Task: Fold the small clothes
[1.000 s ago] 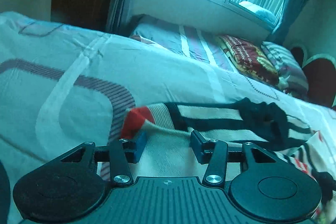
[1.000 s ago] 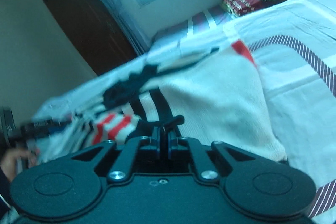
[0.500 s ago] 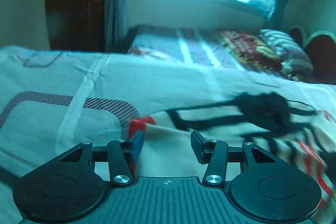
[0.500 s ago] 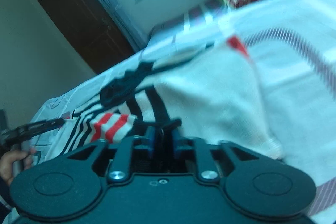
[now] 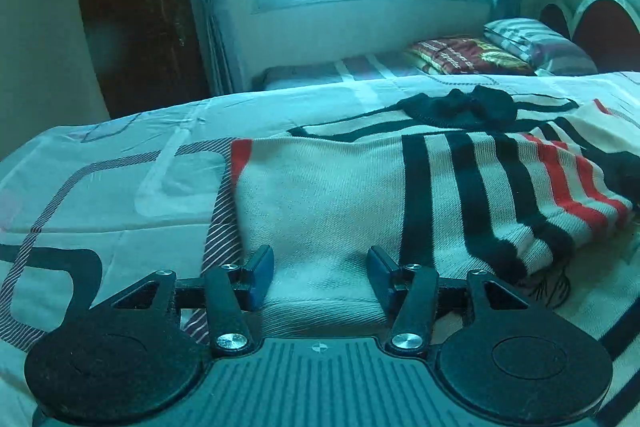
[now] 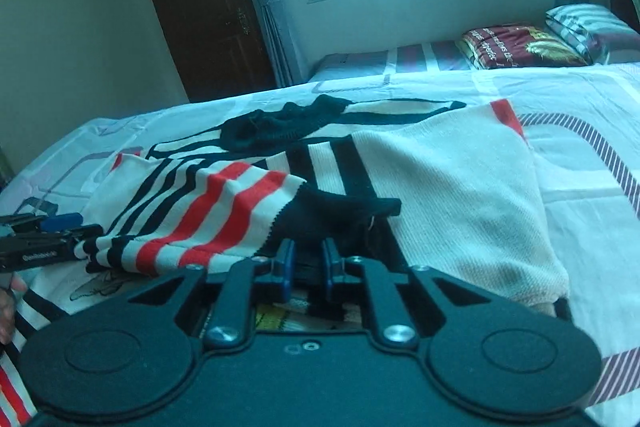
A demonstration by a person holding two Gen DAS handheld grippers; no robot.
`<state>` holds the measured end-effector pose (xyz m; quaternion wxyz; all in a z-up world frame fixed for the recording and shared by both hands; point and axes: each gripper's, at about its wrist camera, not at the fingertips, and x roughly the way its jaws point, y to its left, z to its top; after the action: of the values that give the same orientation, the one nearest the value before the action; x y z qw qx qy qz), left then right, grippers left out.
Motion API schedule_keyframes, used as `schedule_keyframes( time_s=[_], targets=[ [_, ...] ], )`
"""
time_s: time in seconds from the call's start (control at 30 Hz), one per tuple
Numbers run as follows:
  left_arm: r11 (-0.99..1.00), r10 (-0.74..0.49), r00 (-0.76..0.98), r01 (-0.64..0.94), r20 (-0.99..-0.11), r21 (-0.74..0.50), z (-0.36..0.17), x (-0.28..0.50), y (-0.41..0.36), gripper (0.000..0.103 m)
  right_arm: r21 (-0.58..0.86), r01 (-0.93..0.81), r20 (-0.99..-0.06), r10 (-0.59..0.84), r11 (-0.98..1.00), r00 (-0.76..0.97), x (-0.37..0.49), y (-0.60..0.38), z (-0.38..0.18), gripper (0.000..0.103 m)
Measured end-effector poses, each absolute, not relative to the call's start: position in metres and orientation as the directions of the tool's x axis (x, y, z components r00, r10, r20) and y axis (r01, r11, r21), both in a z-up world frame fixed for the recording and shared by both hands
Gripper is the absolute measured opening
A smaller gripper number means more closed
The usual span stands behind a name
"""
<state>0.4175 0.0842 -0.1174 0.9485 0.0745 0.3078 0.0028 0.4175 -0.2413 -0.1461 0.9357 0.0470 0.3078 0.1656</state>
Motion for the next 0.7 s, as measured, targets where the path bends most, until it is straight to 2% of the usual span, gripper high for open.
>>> schedule_keyframes(
  time_s=[0.03, 0.07, 0.13, 0.2, 0.27, 0.33, 0.47, 0.53, 0.6, 0.7],
  targets=[
    [0.987, 0.053, 0.810, 0.047, -0.584, 0.155, -0.117, 0.417, 0.085, 0.056, 0.175, -0.284, -0.560, 0.333, 0.943, 0.759, 0.417, -0.241, -0.146, 0.012],
    [0.984, 0.072, 0.809, 0.039, -0.583, 0.175, -0.116, 0.417, 0.086, 0.073, 0.172, -0.285, -0.559, 0.331, 0.943, 0.760, 0.417, -0.241, -0.146, 0.012],
    [0.985, 0.103, 0.802, -0.001, -0.588, 0.172, -0.117, 0.419, 0.095, 0.086, 0.171, -0.278, -0.561, 0.325, 0.945, 0.761, 0.416, -0.246, -0.146, 0.012],
    [0.996, 0.073, 0.792, -0.031, -0.606, 0.081, -0.116, 0.418, 0.115, 0.087, 0.153, -0.261, -0.572, 0.301, 0.953, 0.763, 0.417, -0.251, -0.143, 0.012],
    [0.994, 0.095, 0.802, -0.050, -0.589, 0.092, -0.110, 0.412, 0.118, 0.087, 0.147, -0.251, -0.593, 0.288, 0.957, 0.752, 0.416, -0.255, -0.137, 0.012],
    [0.994, 0.093, 0.821, -0.041, -0.563, 0.104, -0.100, 0.398, 0.113, 0.087, 0.146, -0.204, -0.585, 0.251, 0.968, 0.771, 0.404, -0.265, -0.126, 0.026],
    [0.995, 0.054, 0.840, -0.002, -0.539, 0.097, -0.087, 0.377, 0.097, 0.087, 0.171, -0.199, -0.556, 0.261, 0.965, 0.790, 0.380, -0.276, -0.114, 0.025],
    [0.998, 0.002, 0.844, 0.036, -0.536, 0.061, -0.082, 0.382, 0.084, 0.087, 0.130, -0.247, -0.544, 0.277, 0.960, 0.792, 0.386, -0.261, -0.108, 0.024],
    [0.995, -0.037, 0.831, 0.080, -0.554, 0.054, -0.083, 0.393, 0.063, 0.087, 0.102, -0.276, -0.547, 0.286, 0.956, 0.787, 0.399, -0.242, -0.107, 0.024],
    [0.991, -0.034, 0.811, 0.105, -0.584, 0.087, -0.090, 0.414, 0.033, 0.087, 0.076, -0.292, -0.564, 0.283, 0.953, 0.776, 0.420, -0.219, -0.117, 0.023]
  ],
)
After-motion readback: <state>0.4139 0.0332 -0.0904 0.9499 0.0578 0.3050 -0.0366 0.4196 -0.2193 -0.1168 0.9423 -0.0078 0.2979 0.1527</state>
